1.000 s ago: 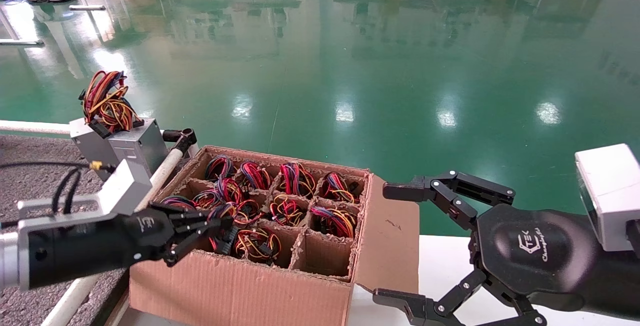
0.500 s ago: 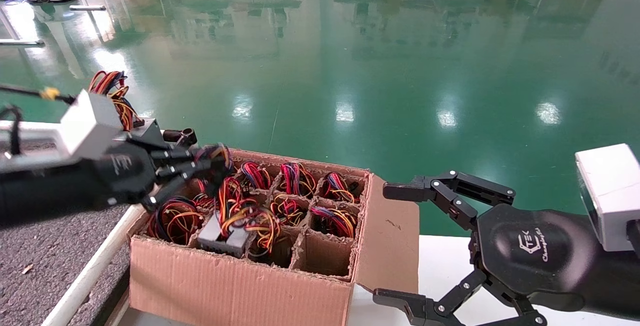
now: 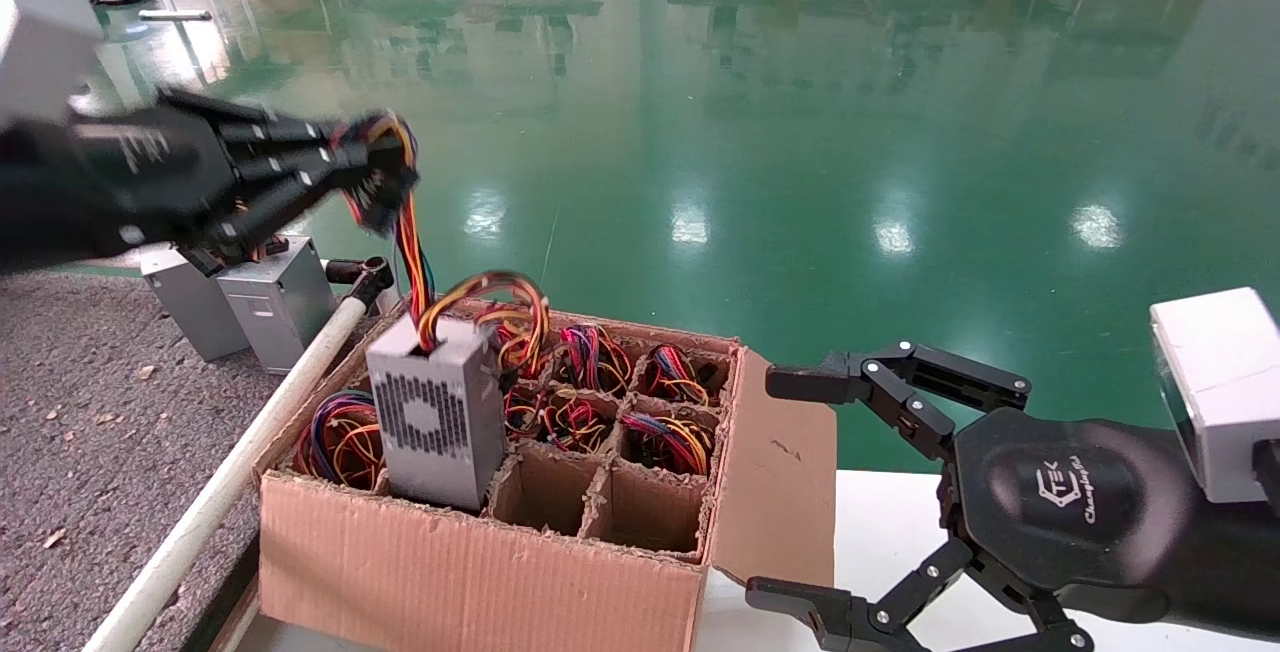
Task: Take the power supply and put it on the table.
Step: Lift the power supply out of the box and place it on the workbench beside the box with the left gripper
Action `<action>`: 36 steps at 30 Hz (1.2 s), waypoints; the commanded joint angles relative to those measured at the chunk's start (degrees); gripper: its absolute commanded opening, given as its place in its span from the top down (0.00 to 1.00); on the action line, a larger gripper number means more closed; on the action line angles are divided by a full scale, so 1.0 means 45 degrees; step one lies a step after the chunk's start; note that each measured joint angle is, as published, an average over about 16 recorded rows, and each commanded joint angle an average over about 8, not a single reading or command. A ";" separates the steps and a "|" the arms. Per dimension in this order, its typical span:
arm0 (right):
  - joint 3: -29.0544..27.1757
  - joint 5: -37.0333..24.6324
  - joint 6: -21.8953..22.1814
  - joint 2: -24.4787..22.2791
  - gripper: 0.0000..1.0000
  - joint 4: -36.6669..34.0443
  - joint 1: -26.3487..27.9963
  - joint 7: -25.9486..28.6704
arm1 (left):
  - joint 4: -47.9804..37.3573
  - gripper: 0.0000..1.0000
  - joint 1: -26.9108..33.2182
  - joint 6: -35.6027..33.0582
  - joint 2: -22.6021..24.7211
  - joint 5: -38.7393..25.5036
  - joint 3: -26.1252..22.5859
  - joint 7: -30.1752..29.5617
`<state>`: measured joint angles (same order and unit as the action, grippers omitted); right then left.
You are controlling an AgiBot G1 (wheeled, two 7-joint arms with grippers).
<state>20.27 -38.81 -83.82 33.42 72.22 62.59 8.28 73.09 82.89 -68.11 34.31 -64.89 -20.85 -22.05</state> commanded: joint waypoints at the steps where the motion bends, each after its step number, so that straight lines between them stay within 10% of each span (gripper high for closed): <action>1: 0.0000 0.0000 0.0000 0.0000 0.00 0.0000 0.0000 0.0000 | -0.0165 1.00 0.0352 -0.0157 0.0034 0.0067 0.0040 -0.0057; 15: 0.0002 0.0001 0.0001 -0.0001 0.00 0.0000 0.0000 -0.0001 | -0.2834 1.00 0.3840 -0.1277 0.0742 -0.0814 -0.0092 0.1164; 36: 0.0004 0.0003 0.0002 -0.0002 0.00 0.0000 0.0001 -0.0002 | -1.1240 1.00 0.9577 -0.0115 0.2649 -0.5204 -0.1641 0.7436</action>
<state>20.29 -38.79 -83.82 33.41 72.22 62.59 8.27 23.21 125.48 -67.01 46.31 -87.85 -27.93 10.89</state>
